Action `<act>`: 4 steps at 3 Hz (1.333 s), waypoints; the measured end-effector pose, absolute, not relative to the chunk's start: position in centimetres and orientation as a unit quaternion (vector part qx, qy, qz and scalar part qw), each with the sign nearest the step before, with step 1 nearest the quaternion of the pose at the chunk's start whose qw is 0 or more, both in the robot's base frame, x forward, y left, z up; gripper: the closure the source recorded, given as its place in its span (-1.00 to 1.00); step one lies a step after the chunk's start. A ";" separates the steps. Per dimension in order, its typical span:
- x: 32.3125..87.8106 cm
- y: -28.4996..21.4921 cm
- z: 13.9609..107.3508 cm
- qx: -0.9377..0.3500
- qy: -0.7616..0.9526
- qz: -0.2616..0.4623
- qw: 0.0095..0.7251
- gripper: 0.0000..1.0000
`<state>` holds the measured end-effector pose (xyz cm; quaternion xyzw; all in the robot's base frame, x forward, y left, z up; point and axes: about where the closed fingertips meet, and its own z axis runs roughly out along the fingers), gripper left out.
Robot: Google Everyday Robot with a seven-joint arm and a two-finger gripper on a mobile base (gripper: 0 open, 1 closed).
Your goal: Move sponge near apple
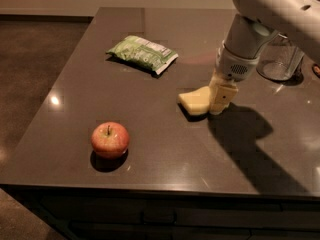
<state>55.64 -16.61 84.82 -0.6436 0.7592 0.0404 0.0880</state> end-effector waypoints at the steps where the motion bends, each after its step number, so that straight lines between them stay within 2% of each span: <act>1: 53.8 -14.1 86.3 -0.663 0.741 0.040 0.096 0.74; 2: 51.5 -11.0 87.0 -0.679 0.726 0.034 0.104 1.00; 4: 48.6 -7.1 84.7 -0.687 0.719 0.030 0.097 1.00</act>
Offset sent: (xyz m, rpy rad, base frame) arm -0.0753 0.0978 0.0230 0.0007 -0.0556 0.1531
